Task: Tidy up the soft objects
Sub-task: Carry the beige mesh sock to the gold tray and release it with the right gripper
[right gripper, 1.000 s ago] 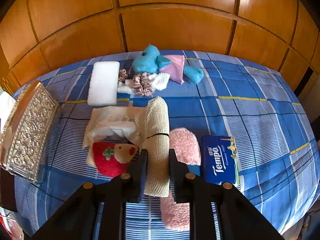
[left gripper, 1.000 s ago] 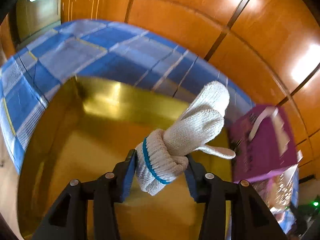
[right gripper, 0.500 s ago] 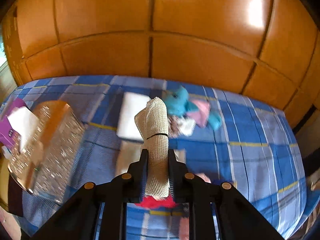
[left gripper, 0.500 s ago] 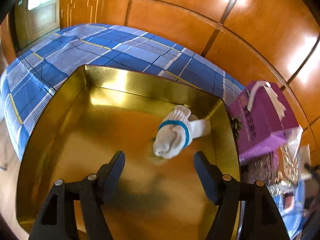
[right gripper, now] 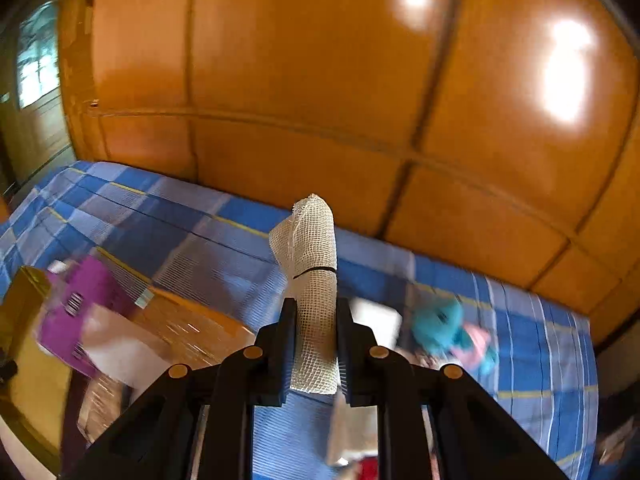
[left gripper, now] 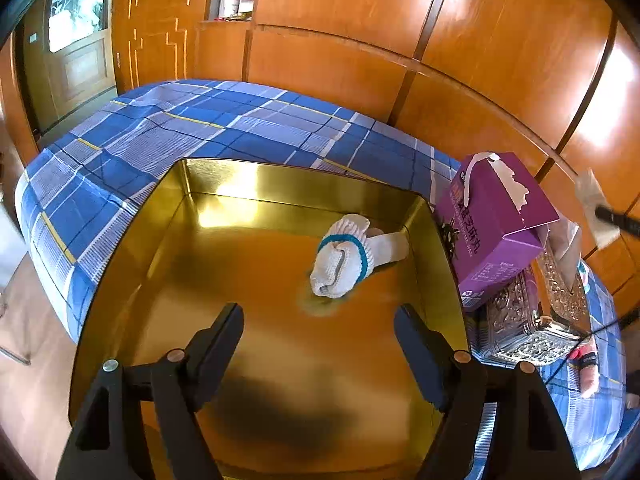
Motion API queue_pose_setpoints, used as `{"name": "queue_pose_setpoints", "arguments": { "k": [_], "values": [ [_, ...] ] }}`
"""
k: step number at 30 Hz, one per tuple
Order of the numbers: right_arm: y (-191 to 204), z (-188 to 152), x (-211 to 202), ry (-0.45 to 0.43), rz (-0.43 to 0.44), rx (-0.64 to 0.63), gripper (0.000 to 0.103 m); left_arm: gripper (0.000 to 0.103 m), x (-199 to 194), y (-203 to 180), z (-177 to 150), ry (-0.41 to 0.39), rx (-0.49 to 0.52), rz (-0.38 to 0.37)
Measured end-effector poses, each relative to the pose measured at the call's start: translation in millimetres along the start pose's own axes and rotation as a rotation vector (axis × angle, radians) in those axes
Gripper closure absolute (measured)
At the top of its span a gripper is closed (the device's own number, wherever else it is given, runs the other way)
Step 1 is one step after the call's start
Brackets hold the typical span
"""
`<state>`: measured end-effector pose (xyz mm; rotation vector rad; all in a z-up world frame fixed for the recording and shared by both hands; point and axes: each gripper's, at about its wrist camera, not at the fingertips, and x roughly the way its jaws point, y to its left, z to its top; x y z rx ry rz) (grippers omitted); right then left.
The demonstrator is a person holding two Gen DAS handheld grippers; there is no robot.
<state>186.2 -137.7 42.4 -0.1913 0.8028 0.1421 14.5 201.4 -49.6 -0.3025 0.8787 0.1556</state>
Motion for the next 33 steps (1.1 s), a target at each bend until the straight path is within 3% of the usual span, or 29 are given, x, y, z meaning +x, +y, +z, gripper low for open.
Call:
{"name": "queue_pose_setpoints", "arguments": {
  "k": [5, 12, 19, 24, 26, 33],
  "values": [
    [49, 27, -19, -0.065, 0.125, -0.06, 0.086, 0.025, -3, 3, -4, -0.005, 0.006, 0.014],
    [117, 27, -48, -0.1, 0.347, -0.116, 0.086, 0.025, -5, 7, -3, -0.011, -0.001, 0.018],
    [177, 6, -52, -0.033, 0.482, -0.125, 0.086, 0.025, -5, 25, 1, -0.016, -0.043, 0.041],
    [203, -18, -49, 0.081, 0.6, -0.094, 0.086, 0.025, -9, 46, 5, -0.032, -0.089, 0.072],
    [212, -28, -45, 0.114, 0.597, -0.1, 0.086, 0.025, -10, 51, 6, -0.037, -0.1, 0.081],
    [239, -57, -11, 0.178, 0.461, -0.154, 0.08, 0.025, -13, 50, 6, -0.046, -0.095, 0.082]
  ]
}}
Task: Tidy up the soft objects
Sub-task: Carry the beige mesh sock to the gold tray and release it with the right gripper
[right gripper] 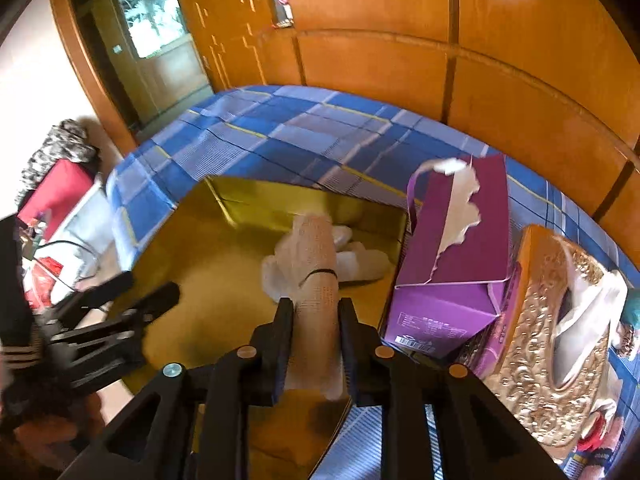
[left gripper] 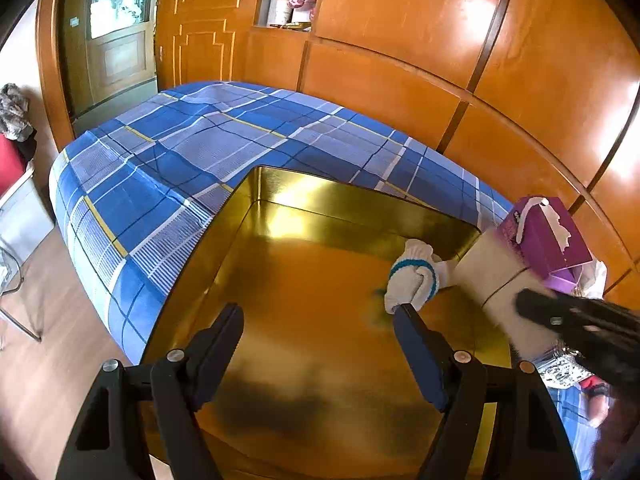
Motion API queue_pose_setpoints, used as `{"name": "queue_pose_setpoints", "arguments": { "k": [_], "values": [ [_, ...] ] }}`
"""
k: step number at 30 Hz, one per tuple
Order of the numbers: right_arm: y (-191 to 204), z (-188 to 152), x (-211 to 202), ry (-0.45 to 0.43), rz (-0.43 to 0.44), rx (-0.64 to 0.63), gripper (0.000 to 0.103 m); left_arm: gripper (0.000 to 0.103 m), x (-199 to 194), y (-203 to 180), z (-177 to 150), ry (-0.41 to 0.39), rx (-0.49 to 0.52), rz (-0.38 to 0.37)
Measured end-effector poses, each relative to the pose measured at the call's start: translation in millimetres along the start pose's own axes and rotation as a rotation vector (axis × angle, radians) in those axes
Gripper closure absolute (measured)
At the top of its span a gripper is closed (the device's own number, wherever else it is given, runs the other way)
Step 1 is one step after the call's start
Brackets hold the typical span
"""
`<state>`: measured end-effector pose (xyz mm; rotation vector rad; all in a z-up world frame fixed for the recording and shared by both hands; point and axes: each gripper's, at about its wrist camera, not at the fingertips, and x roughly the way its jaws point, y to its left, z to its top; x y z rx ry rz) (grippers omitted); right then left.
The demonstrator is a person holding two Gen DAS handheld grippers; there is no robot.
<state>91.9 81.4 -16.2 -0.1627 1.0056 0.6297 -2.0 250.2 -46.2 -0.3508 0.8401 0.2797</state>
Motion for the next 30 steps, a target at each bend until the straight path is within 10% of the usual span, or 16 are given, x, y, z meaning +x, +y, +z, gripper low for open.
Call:
{"name": "queue_pose_setpoints", "arguments": {
  "k": [3, 30],
  "values": [
    [-2, -3, 10, 0.015, -0.013, 0.007, 0.067, 0.025, -1, -6, -2, -0.004, 0.02, 0.001],
    [-17, -53, -64, -0.232, -0.178, 0.005, 0.06, 0.02, -33, -51, -12, -0.105, 0.179, -0.018]
  ]
}}
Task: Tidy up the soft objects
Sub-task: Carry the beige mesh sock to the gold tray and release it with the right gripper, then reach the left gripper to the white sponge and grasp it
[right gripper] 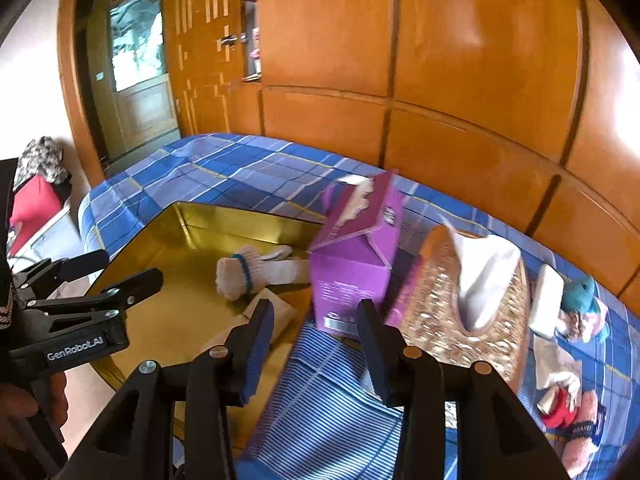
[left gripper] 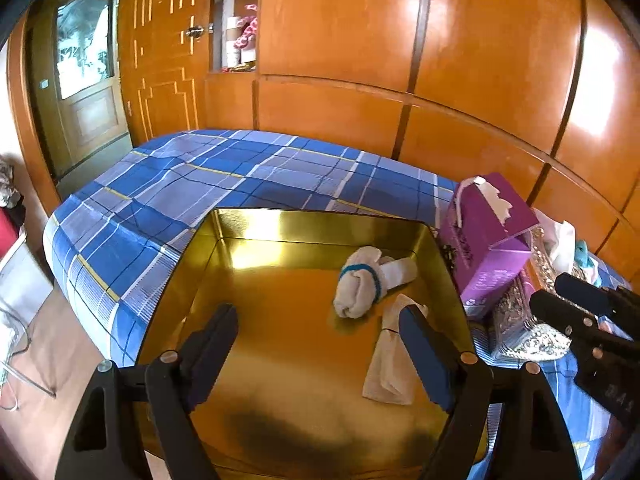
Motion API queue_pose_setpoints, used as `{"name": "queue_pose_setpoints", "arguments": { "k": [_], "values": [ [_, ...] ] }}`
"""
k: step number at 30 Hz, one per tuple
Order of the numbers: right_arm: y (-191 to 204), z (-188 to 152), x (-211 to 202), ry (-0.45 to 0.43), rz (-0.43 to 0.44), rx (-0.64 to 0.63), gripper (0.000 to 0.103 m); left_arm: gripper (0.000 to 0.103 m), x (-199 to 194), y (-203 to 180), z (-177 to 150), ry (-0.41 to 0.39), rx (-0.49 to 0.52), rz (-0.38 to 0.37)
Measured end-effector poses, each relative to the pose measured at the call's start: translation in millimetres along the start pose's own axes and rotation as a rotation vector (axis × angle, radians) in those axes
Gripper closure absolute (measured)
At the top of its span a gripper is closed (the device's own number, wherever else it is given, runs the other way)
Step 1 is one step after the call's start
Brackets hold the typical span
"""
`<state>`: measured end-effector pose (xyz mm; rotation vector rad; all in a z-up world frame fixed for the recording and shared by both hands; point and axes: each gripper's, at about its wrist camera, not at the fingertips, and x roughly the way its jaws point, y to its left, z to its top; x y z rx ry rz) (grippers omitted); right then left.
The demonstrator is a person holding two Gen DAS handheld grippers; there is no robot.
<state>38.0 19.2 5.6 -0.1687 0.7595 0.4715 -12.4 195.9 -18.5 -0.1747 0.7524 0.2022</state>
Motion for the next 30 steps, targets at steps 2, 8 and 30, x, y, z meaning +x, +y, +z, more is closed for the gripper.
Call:
{"name": "queue_pose_setpoints", "arguments": {
  "k": [2, 8, 30],
  "values": [
    [-10, -3, -4, -0.006, -0.01, 0.031, 0.06, 0.02, -2, -5, -2, 0.001, 0.011, -0.011],
    [-49, -15, -17, -0.025, -0.062, 0.136, 0.06, 0.02, -4, -21, -7, 0.007, 0.052, -0.03],
    [-211, -151, -73, 0.126, -0.371, 0.495, 0.059, 0.02, -48, -141, 39, -0.087, 0.345, -0.302]
  ]
}}
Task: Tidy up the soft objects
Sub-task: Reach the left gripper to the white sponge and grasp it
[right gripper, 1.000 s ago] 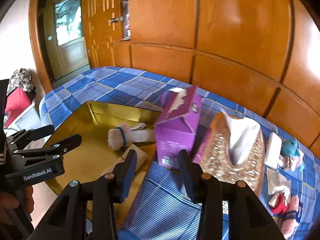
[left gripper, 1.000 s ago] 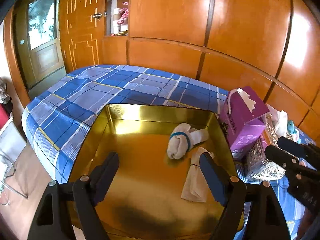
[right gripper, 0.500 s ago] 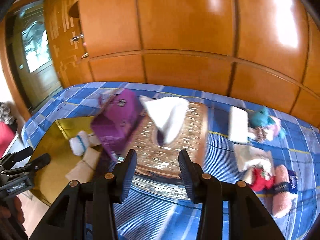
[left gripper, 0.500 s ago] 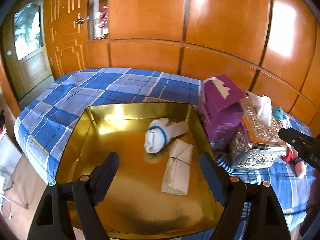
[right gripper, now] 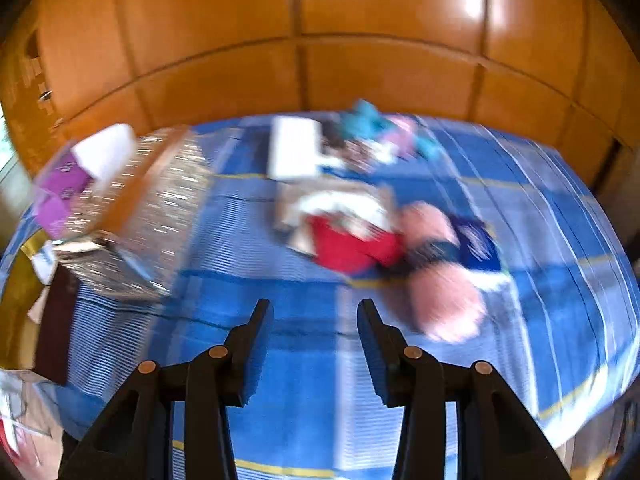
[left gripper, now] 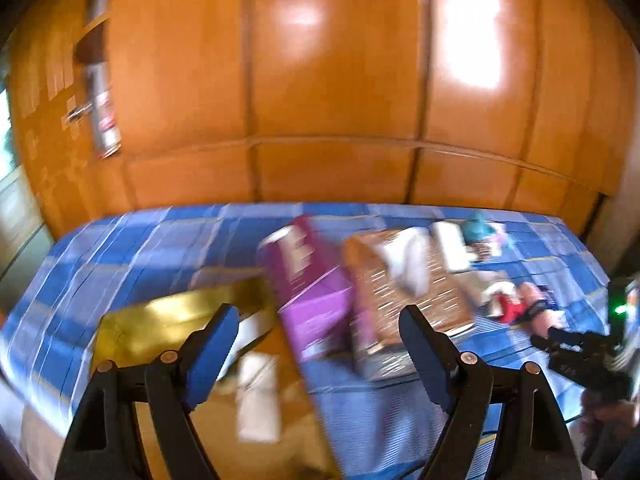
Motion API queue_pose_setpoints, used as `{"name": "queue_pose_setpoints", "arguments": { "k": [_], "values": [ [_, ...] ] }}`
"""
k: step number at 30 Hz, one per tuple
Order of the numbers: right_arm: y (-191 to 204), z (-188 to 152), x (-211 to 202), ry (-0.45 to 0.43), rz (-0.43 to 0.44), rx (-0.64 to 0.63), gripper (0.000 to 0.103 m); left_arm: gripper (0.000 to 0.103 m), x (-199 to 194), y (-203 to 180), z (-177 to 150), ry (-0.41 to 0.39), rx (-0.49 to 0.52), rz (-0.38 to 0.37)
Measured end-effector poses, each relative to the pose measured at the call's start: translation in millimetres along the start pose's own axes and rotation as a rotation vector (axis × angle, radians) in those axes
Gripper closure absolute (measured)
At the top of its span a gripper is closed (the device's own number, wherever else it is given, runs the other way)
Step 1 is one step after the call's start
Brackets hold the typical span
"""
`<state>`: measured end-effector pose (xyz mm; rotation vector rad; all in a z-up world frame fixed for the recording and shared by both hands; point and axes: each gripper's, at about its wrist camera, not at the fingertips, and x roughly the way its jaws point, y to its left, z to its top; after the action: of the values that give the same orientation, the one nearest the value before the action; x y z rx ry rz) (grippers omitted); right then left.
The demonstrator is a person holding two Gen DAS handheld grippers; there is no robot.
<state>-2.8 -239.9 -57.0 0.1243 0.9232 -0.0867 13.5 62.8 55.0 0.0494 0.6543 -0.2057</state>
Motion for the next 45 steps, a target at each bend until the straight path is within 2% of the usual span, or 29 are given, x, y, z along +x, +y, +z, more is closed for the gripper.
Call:
{"name": "queue_pose_setpoints", "arguments": {
  "k": [6, 9, 10, 12, 15, 19, 22, 24, 28, 31, 37, 45],
  "values": [
    [-46, -14, -7, 0.006, -0.042, 0.093, 0.059, 0.012, 20, -71, 65, 0.011, 0.071, -0.17],
    [-61, -16, -7, 0.002, -0.042, 0.132, 0.059, 0.011, 43, -113, 96, 0.07, 0.091, -0.223],
    [-64, -15, -5, 0.001, -0.038, 0.143, 0.059, 0.007, 54, -129, 103, 0.08, 0.116, -0.233],
    [-68, -14, -3, 0.005, -0.028, 0.16, 0.059, 0.005, 77, -154, 113, 0.112, 0.147, -0.208],
    [-75, -15, -2, 0.01, -0.013, 0.188, 0.059, 0.005, 126, -184, 121, 0.209, 0.123, -0.186],
    [-84, -14, -3, 0.011, 0.006, 0.222, 0.059, 0.005, 198, -219, 117, 0.302, 0.138, -0.077],
    [-89, -15, -2, 0.016, 0.024, 0.24, 0.059, 0.006, 243, -230, 106, 0.366, 0.13, -0.006],
    [-92, -17, 0, 0.024, 0.032, 0.255, 0.059, 0.007, 264, -231, 99, 0.403, 0.108, 0.012],
    [-101, -20, 4, 0.041, 0.055, 0.297, 0.059, 0.007, 304, -244, 87, 0.438, 0.128, 0.08],
    [-106, -20, 6, 0.045, 0.065, 0.318, 0.059, 0.008, 324, -239, 82, 0.465, 0.099, 0.11],
    [-115, -26, 15, 0.075, 0.064, 0.355, 0.059, 0.047, 345, -227, 71, 0.538, 0.017, 0.016],
    [-118, -29, 16, 0.075, 0.046, 0.367, 0.059, 0.05, 320, -221, 84, 0.486, 0.003, -0.034]
  ]
}}
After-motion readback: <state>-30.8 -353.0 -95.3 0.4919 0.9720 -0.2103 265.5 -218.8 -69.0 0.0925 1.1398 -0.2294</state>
